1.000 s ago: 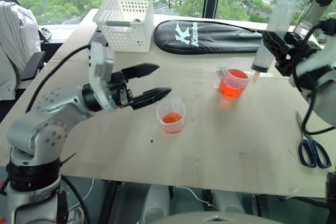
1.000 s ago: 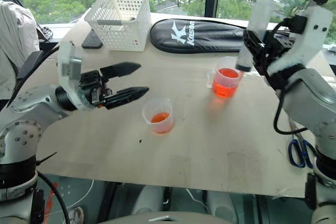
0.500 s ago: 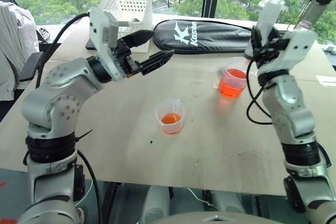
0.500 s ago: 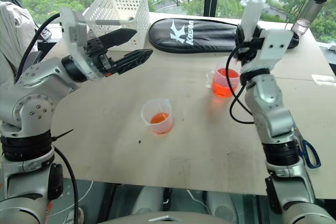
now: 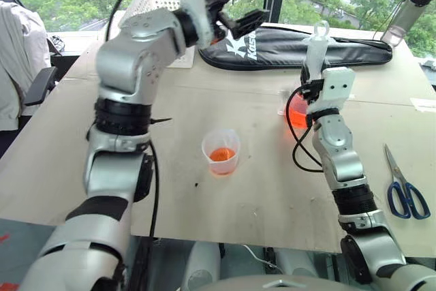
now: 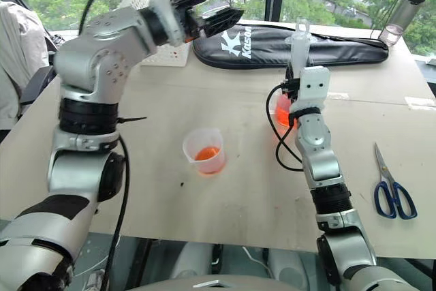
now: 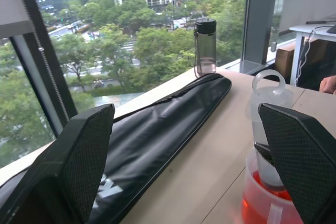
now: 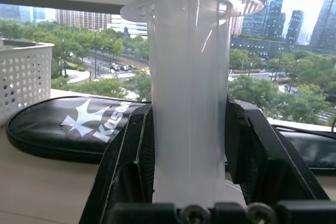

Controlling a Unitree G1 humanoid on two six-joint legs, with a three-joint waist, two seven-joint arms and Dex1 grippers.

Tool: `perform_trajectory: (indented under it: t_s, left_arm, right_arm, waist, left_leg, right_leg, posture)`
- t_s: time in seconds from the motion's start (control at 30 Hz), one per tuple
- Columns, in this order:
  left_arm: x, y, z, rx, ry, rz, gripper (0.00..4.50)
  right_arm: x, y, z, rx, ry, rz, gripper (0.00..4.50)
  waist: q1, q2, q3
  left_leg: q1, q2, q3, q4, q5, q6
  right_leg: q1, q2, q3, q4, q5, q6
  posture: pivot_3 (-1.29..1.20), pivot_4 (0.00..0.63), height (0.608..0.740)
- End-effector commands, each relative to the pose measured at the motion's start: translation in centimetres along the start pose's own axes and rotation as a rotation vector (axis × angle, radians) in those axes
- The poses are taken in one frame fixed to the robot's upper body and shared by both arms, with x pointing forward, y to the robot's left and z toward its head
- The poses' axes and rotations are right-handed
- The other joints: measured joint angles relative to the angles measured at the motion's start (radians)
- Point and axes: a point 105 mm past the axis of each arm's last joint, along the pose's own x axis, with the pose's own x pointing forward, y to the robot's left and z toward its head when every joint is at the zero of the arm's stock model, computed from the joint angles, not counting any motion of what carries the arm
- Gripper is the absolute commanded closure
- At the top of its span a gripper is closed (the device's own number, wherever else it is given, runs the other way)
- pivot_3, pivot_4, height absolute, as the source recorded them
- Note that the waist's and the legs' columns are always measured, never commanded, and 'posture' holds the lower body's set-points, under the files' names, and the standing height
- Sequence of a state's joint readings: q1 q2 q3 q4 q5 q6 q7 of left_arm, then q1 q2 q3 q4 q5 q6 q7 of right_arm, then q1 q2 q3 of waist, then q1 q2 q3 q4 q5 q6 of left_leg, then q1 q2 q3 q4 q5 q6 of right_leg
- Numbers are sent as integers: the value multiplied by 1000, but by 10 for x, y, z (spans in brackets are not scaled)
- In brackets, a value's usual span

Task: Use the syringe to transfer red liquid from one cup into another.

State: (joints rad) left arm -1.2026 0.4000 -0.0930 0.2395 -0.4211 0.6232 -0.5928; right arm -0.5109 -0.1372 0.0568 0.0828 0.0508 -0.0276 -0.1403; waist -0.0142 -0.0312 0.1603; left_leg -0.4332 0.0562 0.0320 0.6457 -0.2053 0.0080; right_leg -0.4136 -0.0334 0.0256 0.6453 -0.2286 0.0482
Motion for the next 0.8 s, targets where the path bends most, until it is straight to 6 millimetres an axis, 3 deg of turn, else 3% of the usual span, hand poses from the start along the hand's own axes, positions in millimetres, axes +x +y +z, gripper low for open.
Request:
perform_trajectory:
  t_s: [0.03,0.37,0.8]
  left_arm:
    - [17,0,12,69,-21,15,0]
    - [62,-19,-6,51,41,-70,0]
    - [87,-42,-9,112,39,-138,0]
  right_arm:
    - [0,-4,5,9,-27,-37,3078]
    - [-8,2,3,25,-27,-43,3078]
    - [-10,10,10,23,-51,-9,3078]
  waist:
    - [-2,0,0]
    - [0,0,0]
    - [-1,0,0]
  left_leg:
    - [0,0,0,0,0,0]
    - [0,0,0,-1,0,0]
    - [0,0,0,-1,0,0]
  right_leg:
    - [0,0,0,0,0,0]
    - [0,0,0,0,0,0]
    - [0,1,0,0,0,0]
  posture:
    - [0,150,724]
    - [0,150,724]
    - [0,150,724]
